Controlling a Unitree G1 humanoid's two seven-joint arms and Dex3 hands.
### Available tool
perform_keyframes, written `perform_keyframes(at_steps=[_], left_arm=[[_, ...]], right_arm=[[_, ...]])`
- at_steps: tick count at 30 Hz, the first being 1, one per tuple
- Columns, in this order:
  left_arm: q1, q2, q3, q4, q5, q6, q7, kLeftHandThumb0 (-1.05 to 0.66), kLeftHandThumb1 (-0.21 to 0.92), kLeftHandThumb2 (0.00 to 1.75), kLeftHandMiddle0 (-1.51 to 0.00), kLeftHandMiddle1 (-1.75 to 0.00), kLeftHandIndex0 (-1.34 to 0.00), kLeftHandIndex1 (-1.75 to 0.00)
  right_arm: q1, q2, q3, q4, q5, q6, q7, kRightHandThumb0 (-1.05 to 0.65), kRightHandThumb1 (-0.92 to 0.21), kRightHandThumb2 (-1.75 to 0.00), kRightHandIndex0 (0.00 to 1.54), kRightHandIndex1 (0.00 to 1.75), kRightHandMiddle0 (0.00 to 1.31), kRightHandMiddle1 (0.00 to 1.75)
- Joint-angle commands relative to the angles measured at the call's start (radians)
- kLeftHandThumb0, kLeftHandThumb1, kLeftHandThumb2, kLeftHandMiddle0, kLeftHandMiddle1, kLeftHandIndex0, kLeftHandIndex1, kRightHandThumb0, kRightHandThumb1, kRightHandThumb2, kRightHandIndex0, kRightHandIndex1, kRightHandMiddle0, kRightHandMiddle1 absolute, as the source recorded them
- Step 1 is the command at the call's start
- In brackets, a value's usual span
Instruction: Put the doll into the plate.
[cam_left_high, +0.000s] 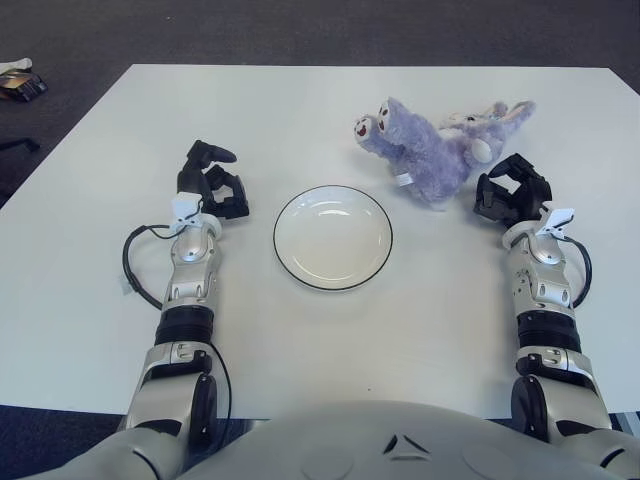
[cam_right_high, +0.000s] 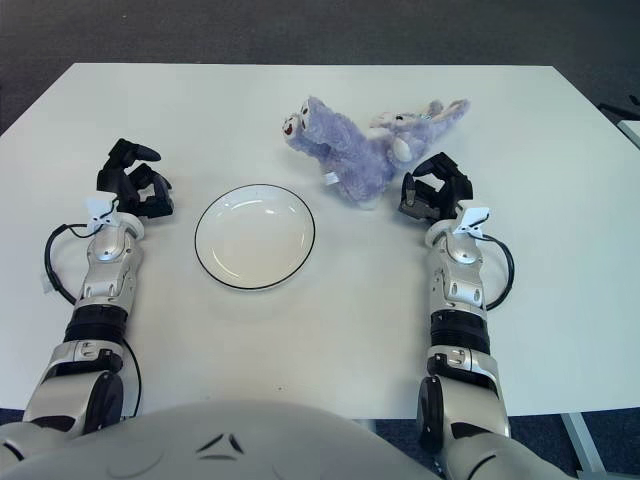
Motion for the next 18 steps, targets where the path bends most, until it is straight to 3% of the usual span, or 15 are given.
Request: perform_keyframes(at_steps=[1,18], left_arm=[[0.070,-0.024,-0.008,0.056,0.002,-0.017,-0.004,-0.02,0.07,1.60,-0.83,-1.75,-0.56,-1.70],[0.056,-0.014,0.002,0.094,-0.016,-0.048,-0.039,-0.02,0.10,1.58,-0.82,-1.75,-0.53,-1.71]], right_arm=[[0.050,0.026,0.007,0.054,0.001,0.043,-0.002,-0.49,-0.30,-1.33,1.16,1.75,0.62,1.75],[0.035,0.028,0.006,0.080,-0.002,0.023,-0.011,-0.49,-0.30,-1.34,1.16,1.75,0.63,1.75]])
